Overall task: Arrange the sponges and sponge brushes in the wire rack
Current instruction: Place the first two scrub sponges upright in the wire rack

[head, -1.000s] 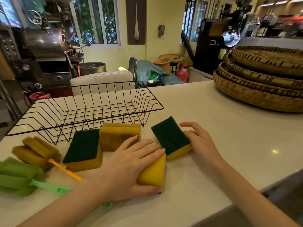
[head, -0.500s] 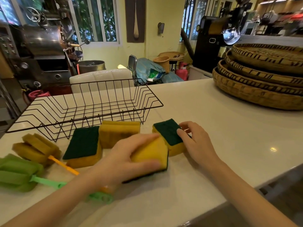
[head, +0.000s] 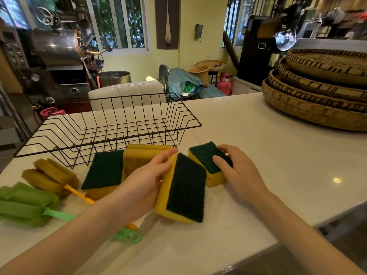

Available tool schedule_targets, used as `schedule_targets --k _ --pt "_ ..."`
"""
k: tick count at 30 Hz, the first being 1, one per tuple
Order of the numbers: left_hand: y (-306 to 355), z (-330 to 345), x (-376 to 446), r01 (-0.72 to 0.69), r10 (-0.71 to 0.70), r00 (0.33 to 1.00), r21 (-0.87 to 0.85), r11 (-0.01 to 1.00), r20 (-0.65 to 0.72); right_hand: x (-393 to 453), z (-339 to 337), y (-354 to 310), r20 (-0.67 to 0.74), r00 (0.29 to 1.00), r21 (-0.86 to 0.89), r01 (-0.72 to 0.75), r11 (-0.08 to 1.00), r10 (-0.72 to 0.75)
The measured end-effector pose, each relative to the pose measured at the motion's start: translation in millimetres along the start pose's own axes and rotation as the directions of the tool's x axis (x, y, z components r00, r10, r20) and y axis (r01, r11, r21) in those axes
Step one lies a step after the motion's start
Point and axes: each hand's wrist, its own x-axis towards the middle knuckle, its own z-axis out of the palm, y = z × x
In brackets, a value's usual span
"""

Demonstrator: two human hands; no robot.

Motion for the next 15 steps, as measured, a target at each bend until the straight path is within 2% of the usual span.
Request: schedule_targets --k 2,4,7,10,12,15 --pt "-3 -3 -7 0.009 -0.010 1.000 0.049 0.999 0.020 0 0 -1 -0.003 1.000 -0.004 0.011 1.000 -0.011" --pt "-8 -2 -9 -0.009 0.012 1.000 0.164 0.986 -0.019 0 -1 -2 0.001 1.000 0.005 0.017 1.000 -0.017" --pt "-4 4 -12 -0.016 0.026 0.999 0.236 0.972 -0.041 -1 -2 -2 0.019 1.000 0.009 0.020 1.000 -0.020" --pt "3 0 -12 0.003 0.001 1.000 0.313 0.950 -0.013 -2 -2 -3 0.041 0.998 0.027 0.037 0.999 -0.039" --pt "7 -3 -12 -0.003 -0.002 1.000 0.466 0.885 0.011 -2 -3 -4 0.046 0.997 0.042 0.067 0.997 -0.068" --pt "10 -4 -15 -0.041 0.008 0.999 0.709 0.704 0.050 -2 -4 -4 0.068 0.993 0.034 0.093 0.995 -0.095"
